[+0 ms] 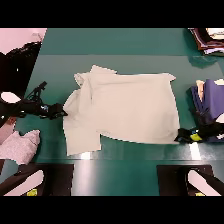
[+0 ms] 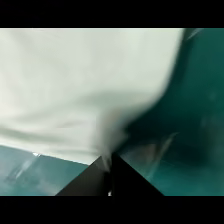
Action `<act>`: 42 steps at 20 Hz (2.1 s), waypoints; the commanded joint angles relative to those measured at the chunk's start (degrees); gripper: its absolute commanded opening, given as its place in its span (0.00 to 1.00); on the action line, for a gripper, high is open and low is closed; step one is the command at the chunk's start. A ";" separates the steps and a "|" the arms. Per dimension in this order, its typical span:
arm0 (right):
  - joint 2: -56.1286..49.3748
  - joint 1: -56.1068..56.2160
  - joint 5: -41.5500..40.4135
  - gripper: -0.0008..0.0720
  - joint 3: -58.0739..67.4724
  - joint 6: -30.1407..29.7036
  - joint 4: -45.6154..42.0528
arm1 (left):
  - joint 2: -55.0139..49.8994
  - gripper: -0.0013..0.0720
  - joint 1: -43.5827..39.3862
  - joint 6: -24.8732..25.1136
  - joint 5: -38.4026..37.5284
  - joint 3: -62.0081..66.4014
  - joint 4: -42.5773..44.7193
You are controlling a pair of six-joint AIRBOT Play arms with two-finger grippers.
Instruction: Fold the shirts.
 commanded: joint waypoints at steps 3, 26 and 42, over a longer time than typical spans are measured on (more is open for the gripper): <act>9.44 0.59 0.66 0.04 16.90 0.11 4.59 | 10.69 0.05 0.04 -3.91 -2.80 11.72 2.64; 7.98 0.48 2.97 0.04 78.01 1.44 -2.86 | 12.68 0.05 0.04 -12.50 -7.48 70.23 0.00; -36.37 7.61 -2.51 0.04 67.10 3.50 -2.91 | -29.31 0.05 -9.11 -4.92 15.21 43.71 -0.17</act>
